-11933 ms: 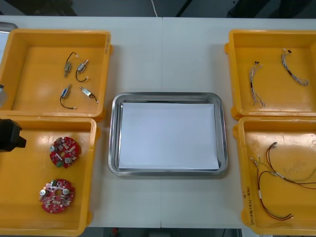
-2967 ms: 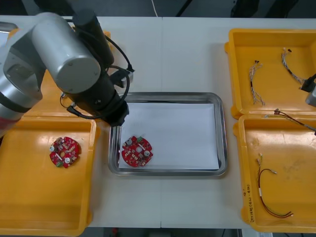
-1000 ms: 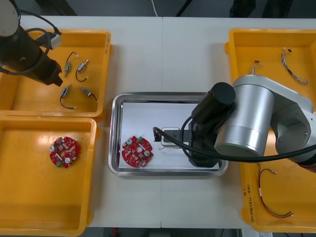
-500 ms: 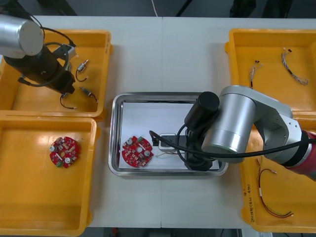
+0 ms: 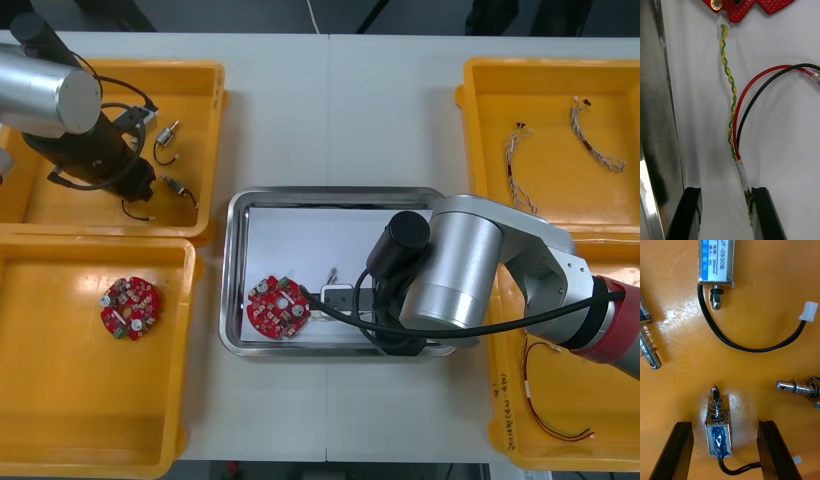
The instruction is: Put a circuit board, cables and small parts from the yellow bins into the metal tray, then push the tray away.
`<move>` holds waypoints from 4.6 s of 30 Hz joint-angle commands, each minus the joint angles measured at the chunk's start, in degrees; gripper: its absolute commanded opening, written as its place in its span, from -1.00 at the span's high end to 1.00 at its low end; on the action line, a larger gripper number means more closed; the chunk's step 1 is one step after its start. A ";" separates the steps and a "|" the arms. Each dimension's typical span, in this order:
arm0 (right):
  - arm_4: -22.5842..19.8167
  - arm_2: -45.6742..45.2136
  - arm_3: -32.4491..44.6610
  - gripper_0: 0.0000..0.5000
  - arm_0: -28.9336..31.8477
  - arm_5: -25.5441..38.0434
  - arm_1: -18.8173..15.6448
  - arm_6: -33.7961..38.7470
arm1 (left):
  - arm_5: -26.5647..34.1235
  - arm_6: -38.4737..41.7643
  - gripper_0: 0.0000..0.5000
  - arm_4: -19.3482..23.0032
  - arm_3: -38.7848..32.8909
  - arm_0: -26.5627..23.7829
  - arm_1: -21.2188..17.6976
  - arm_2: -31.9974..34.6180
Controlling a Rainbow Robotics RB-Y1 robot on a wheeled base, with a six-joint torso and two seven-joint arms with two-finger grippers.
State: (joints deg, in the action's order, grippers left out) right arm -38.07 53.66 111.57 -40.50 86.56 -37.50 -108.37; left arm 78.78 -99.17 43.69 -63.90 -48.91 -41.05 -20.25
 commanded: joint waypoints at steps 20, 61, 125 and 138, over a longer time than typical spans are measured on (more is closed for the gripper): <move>2.47 -11.92 12.18 -1.00 -1.60 18.83 2.44 1.93 | -2.76 -3.75 1.00 0.34 0.10 -2.68 0.01 -2.16; -3.33 -54.81 10.42 -1.00 7.80 23.44 -10.13 1.05 | 30.12 20.42 0.99 1.93 -36.47 -2.77 2.82 2.23; 4.23 -49.80 -79.75 -1.00 -32.80 -7.01 -9.34 -18.28 | 4.45 44.07 -1.00 -1.24 -29.79 -3.65 8.18 -24.93; 4.49 -52.78 -91.80 -1.00 -35.70 -15.10 -7.50 -19.43 | 8.14 44.24 -1.00 -1.15 -31.11 -4.71 8.27 -21.50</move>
State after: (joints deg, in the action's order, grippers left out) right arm -34.10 3.23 21.55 -72.22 73.14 -45.73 -125.32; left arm 84.70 -59.47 42.70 -93.25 -50.52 -33.74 -44.38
